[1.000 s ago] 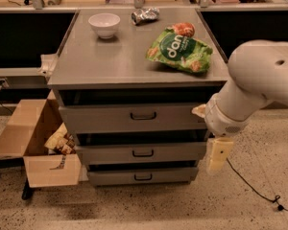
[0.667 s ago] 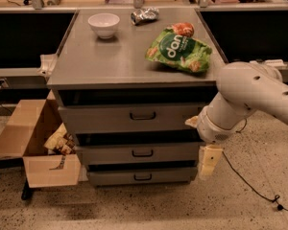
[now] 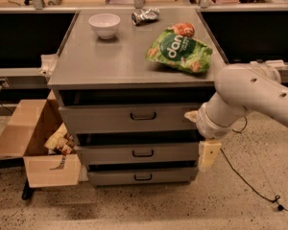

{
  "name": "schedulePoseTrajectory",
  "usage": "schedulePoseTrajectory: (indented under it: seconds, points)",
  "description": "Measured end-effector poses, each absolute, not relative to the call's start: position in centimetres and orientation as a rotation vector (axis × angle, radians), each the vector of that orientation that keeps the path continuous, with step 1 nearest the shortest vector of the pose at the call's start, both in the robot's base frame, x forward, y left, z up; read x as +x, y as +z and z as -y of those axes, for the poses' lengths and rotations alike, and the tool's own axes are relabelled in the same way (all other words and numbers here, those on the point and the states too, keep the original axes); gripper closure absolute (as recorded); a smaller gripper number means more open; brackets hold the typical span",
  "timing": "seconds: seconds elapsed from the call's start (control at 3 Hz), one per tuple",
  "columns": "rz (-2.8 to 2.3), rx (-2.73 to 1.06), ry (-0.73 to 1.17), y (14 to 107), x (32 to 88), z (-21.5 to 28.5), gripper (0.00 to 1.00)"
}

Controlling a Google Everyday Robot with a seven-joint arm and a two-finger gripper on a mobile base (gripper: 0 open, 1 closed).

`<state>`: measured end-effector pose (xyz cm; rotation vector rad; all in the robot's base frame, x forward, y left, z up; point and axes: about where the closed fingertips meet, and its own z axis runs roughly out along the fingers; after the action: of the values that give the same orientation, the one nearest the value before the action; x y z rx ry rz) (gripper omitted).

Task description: Open top drawer

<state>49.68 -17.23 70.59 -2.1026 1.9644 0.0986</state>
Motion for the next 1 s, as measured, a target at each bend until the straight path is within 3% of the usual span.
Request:
schedulePoseTrajectory:
  seconds: [0.33, 1.0]
  points:
    - [-1.852, -2.143, -0.031, 71.3, 53.3, 17.5, 0.00]
    - [-1.840, -2.161, -0.048, 68.6, 61.0, 18.2, 0.00]
